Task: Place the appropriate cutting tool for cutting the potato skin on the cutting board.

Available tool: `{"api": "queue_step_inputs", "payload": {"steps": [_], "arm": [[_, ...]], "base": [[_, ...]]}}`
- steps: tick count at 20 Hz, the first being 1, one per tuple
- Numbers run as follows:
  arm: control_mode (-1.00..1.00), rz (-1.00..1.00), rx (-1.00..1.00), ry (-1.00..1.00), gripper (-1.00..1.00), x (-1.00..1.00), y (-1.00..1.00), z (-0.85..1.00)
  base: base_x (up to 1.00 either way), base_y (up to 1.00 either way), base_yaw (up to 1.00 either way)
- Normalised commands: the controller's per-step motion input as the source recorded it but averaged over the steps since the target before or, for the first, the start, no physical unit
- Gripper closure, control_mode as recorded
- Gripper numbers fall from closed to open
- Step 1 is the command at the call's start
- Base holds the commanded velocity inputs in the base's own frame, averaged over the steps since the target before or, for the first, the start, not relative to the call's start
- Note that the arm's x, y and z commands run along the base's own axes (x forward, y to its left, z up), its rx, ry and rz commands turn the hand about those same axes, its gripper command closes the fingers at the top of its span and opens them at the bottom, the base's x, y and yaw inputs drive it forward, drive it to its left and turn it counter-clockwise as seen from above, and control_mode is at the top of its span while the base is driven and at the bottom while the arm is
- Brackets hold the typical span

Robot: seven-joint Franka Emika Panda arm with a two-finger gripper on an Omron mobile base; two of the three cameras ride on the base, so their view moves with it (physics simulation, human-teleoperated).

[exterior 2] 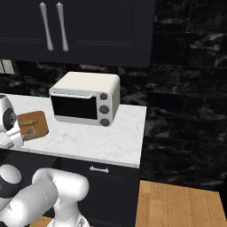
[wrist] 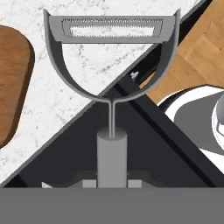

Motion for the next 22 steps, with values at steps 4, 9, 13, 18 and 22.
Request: {"api": "queue_step_inputs", "payload": {"steps": [4, 9, 13, 18, 22], "arm": [[-1.0, -0.02, 0.0, 0.0, 1.0, 0.94, 0.02, -0.05], [-1.0, 0.0, 0.07, -0.09, 1.0, 0.62, 0.09, -0.18], [-1.0, 0.0, 0.01, 0.02, 1.0, 0.81, 0.41, -0.16], [-1.0, 0.0, 0.0, 0.07, 1.0, 0.6, 0.49, -0.31], [-1.0, 0.0, 0.0, 0.1, 1.0, 0.52, 0.59, -0.09]], "base": [[0.0, 0.0, 0.0], [0.0, 0.0, 0.0], [0.0, 0.0, 0.0], [0.0, 0.0, 0.0], [0.0, 0.0, 0.0]]}}
